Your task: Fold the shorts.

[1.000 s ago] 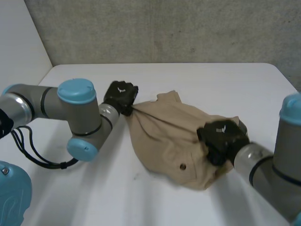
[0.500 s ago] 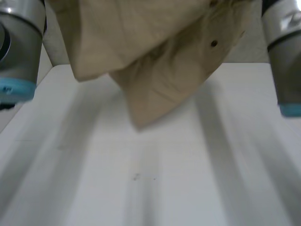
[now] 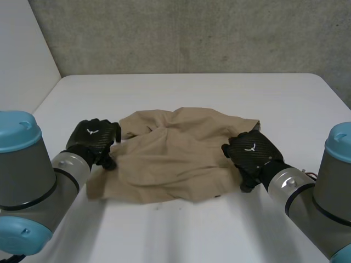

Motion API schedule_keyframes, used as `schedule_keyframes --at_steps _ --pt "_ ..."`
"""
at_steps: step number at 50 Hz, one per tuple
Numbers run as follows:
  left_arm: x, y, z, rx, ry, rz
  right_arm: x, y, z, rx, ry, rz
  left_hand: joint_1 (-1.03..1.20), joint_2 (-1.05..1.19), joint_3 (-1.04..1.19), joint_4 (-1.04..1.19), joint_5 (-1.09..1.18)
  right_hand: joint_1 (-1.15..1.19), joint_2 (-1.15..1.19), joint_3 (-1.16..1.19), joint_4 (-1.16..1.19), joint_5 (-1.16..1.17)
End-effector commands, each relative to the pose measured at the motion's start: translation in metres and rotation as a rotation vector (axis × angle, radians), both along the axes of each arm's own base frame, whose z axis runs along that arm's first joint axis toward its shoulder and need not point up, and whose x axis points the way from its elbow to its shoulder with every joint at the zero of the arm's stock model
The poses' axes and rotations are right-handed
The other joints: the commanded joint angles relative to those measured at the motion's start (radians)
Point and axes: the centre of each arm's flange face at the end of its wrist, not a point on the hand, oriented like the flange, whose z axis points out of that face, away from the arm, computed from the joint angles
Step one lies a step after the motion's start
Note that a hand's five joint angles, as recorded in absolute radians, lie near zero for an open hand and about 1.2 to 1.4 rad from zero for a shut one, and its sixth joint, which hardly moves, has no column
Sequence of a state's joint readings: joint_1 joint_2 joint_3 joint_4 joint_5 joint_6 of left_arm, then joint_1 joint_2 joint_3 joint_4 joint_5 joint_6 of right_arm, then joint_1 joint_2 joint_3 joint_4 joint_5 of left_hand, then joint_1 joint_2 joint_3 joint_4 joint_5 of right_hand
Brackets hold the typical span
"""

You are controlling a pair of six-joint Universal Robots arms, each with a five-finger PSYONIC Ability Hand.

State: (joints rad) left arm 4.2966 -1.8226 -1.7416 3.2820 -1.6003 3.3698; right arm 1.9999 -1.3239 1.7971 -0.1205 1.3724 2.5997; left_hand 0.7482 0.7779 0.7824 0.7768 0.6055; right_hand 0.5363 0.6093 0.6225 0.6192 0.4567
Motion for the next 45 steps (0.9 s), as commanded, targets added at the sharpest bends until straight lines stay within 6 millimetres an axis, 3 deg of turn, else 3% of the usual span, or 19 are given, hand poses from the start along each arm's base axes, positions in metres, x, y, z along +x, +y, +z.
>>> schedule_keyframes --at_steps 1,8,16,21,32,39,45 --pt "0.005 0.005 0.023 -0.027 0.008 0.009 -0.019 -0.012 0.019 0.160 -0.067 -0.114 -0.267 -0.297 -0.302 -0.296 -0.299 -0.325 -0.398 -0.411 -0.408 -0.420" --pt "0.014 0.018 0.050 -0.103 0.039 0.019 -0.026 -0.021 0.052 0.350 -0.241 -0.156 -0.314 -0.344 -0.349 -0.343 -0.346 -0.299 -0.372 -0.385 -0.382 -0.394" --pt "0.025 0.054 0.060 -0.136 0.053 0.003 -0.035 -0.036 0.063 0.337 -0.275 -0.160 -0.344 -0.374 -0.378 -0.372 -0.376 -0.181 -0.254 -0.268 -0.264 -0.276" --pt "0.033 0.081 0.044 -0.106 -0.004 -0.035 -0.034 -0.035 0.057 0.349 -0.254 -0.153 -0.326 -0.356 -0.360 -0.355 -0.358 -0.102 -0.175 -0.188 -0.185 -0.197" --pt "0.043 0.104 0.004 0.012 -0.098 -0.053 -0.028 -0.059 0.033 0.396 -0.202 -0.150 -0.250 -0.280 -0.284 -0.278 -0.282 0.018 -0.055 -0.068 -0.064 -0.077" --pt "0.045 0.101 -0.010 0.043 -0.106 -0.039 -0.025 -0.065 0.017 0.467 -0.122 -0.133 -0.244 -0.274 -0.278 -0.273 -0.276 0.103 0.030 0.017 0.021 0.009" --pt "0.041 0.086 -0.020 0.029 -0.104 -0.024 -0.015 -0.060 0.011 0.452 -0.060 -0.080 -0.241 -0.271 -0.275 -0.270 -0.273 0.130 0.057 0.044 0.047 0.035"
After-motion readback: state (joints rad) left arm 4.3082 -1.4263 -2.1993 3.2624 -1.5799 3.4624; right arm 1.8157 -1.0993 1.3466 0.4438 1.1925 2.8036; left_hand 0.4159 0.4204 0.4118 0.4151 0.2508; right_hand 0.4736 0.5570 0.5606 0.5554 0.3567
